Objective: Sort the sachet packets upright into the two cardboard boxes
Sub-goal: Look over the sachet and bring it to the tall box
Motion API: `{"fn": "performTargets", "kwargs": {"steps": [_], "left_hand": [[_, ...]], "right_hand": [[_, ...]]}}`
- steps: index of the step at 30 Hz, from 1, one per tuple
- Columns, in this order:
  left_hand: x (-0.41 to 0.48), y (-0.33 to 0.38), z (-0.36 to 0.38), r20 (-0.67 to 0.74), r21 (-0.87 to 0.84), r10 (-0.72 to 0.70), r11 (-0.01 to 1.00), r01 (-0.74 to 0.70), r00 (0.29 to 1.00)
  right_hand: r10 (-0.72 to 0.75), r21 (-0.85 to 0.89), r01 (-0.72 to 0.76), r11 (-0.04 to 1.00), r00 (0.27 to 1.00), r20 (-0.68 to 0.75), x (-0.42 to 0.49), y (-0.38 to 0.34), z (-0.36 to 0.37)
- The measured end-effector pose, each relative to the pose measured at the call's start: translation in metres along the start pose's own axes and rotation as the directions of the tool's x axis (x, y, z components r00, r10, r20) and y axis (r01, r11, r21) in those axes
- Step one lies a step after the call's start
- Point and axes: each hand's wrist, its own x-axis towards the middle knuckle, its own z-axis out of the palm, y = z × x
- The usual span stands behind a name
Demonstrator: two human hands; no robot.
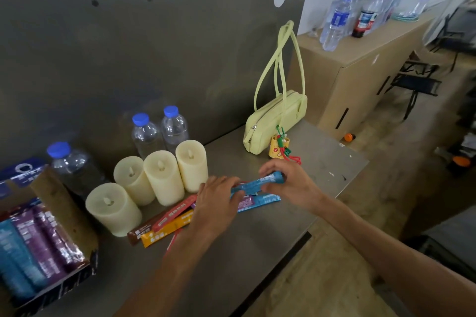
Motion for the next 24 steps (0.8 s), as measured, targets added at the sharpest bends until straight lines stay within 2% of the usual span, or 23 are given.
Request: {"fn": "performTargets", "kwargs": {"steps": [4, 7, 16, 20, 22, 24], "left_hand": [[-0.015, -0.006, -0.013, 0.100, -0.203, -0.024, 0.978, 0.044, 0.995], [-0.028, -0.009, -0.023, 0.053, -0.344, -0.129, 0.929, 0.140, 0.990], [-0.085, -0.043, -0.064, -0.049, -0.521, -0.318, 0.817, 0.247, 0.947], [-0.130, -0.071, -0.089, -0.158, -0.599, -0.443, 0.754, 0.271, 0.883], [-0.153, -0.087, -0.103, -0.226, -0.639, -0.529, 0.715, 0.285, 0.818], [-0.175, -0.102, -0.116, -0.283, -0.649, -0.598, 0.695, 0.310, 0.750]], "right_hand": [[0.004, 0.198, -0.017, 0.980, 0.998, 0.063, -0.003, -0.021, 0.004], [0.091, 0.400, -0.114, 0.909, 0.993, 0.075, 0.002, -0.033, 0.021], [0.054, 0.445, -0.101, 0.890, 0.992, 0.116, 0.016, -0.087, 0.085], [-0.009, 0.487, -0.084, 0.870, 0.983, 0.186, 0.018, -0.126, 0.131], [-0.025, 0.511, -0.111, 0.852, 0.968, 0.251, 0.019, -0.148, 0.159], [-0.026, 0.449, -0.135, 0.883, 0.942, 0.333, 0.017, -0.167, 0.191]]}}
